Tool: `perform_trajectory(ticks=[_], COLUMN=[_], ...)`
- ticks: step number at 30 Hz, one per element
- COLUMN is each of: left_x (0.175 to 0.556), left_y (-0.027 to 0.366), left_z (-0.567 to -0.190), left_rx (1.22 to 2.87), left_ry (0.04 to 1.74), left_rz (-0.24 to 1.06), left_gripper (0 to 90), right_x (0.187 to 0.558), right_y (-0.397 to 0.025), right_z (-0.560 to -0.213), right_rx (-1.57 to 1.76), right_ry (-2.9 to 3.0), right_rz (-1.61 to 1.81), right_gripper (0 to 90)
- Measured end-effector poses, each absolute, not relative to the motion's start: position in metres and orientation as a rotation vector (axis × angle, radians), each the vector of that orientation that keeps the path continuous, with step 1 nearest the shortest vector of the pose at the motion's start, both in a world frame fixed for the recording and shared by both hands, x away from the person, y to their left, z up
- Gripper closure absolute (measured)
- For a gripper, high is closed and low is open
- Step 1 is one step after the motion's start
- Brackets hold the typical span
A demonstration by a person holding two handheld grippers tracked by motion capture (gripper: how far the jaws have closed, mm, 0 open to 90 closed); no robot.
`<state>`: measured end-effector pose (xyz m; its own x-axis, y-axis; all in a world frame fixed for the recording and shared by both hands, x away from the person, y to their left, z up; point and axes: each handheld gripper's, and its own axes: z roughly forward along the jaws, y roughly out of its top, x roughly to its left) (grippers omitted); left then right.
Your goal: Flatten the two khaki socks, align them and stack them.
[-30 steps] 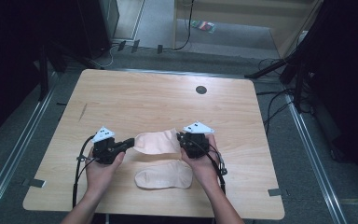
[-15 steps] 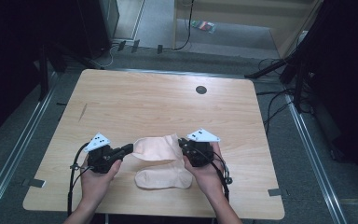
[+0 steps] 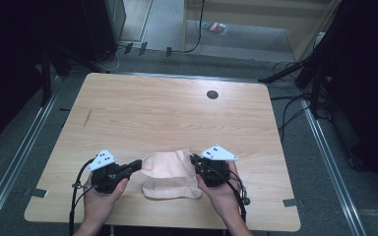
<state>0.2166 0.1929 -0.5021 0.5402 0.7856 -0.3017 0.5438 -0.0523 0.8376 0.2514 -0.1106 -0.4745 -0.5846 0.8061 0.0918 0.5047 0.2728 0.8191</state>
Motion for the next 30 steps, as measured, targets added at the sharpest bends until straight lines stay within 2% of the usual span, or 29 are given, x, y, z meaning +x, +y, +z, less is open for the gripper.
perform_trajectory(ticks=[20,30], left_x=[0.19,0.192], left_y=[0.188,0.183], left_z=[-0.524,-0.534], left_rx=[1.786,1.833], left_ry=[1.139,1.148], left_rz=[0.217,0.225], left_gripper=[90.0,90.0], right_x=[0.225,0.223], right_y=[-0.123,-0.126], right_z=[-0.495,-0.501], right_rx=[1.22,1.227], right_ry=[2.243,2.245], right_rz=[1.196,1.176], right_gripper=[87.9,87.9])
